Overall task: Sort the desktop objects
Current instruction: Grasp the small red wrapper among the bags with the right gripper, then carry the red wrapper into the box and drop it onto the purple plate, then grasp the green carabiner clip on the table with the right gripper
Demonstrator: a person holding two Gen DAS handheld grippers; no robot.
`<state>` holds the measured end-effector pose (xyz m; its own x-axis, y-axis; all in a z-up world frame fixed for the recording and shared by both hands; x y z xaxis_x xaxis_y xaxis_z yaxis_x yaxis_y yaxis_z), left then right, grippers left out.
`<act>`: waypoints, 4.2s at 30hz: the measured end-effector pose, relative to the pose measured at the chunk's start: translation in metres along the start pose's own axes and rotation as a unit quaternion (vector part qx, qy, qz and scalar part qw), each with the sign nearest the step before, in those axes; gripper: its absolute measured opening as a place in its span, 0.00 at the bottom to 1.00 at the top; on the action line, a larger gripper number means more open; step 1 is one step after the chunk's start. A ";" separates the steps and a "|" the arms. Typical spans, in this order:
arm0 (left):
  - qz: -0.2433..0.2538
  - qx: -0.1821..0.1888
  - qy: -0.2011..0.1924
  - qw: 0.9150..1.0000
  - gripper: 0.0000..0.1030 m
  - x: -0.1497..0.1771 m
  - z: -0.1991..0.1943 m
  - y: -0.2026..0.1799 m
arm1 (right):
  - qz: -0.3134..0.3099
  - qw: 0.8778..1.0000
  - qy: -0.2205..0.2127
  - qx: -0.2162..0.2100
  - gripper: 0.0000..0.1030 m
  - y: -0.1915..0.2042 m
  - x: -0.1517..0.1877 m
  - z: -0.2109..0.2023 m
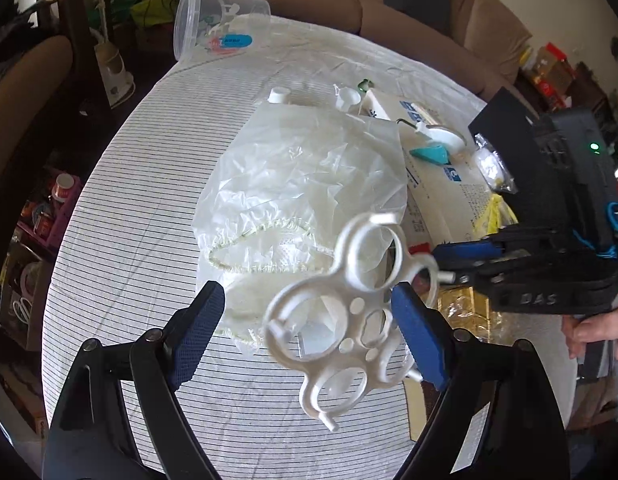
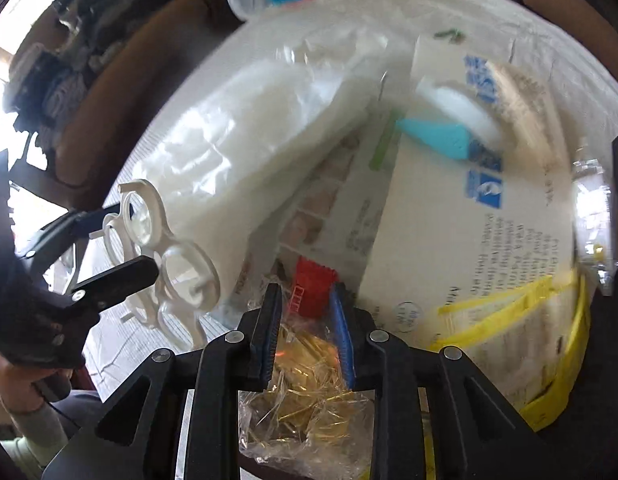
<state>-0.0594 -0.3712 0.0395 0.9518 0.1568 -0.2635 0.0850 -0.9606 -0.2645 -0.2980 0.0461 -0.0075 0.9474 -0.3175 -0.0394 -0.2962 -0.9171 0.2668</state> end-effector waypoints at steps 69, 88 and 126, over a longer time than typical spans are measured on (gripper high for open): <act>-0.025 0.093 -0.024 0.995 0.82 0.005 -0.024 0.013 | -0.001 0.988 -0.104 0.117 0.17 0.021 -0.028 -0.028; 0.102 0.248 -0.128 0.955 0.82 -0.010 -0.070 -0.085 | 0.120 0.959 -0.251 -0.057 0.17 -0.017 0.057 -0.202; 0.040 0.189 -0.162 0.968 0.91 -0.023 -0.046 -0.073 | 0.161 0.945 -0.276 0.065 0.44 -0.149 -0.019 -0.234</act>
<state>-0.0738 -0.3151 0.1079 0.8031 0.2079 -0.5583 -0.1579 -0.8293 -0.5360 -0.2434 0.2446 0.1785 0.6085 -0.6303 -0.4822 -0.6054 -0.7615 0.2315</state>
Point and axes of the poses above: each gripper's, at about its wrist camera, not at the fingertips, and z roughly the way its jaws point, y to its left, x to its underside, the point moved 2 cm from there along z, roughly the way its jaws point, and after that the axes turned 10 degrees about y, right-handed, at the moved point
